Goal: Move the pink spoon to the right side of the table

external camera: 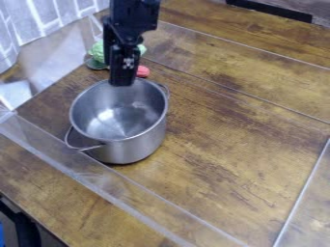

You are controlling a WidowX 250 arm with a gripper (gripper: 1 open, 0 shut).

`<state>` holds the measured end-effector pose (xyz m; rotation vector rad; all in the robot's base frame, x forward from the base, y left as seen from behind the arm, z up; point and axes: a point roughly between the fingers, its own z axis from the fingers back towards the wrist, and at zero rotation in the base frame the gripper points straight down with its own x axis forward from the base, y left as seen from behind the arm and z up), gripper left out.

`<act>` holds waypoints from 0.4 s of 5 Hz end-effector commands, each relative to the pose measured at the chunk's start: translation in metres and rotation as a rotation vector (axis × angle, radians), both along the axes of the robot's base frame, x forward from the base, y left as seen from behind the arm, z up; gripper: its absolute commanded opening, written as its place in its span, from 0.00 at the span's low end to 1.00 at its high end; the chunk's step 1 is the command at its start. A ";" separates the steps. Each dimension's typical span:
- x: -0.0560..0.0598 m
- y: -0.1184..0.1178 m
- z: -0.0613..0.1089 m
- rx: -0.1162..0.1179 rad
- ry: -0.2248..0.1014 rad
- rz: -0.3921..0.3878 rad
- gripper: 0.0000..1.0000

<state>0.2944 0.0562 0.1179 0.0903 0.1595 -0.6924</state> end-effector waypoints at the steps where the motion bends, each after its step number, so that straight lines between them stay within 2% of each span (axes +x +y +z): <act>1: 0.005 0.006 0.021 0.015 -0.072 -0.103 0.00; 2: 0.005 0.012 0.021 0.019 -0.070 -0.108 0.00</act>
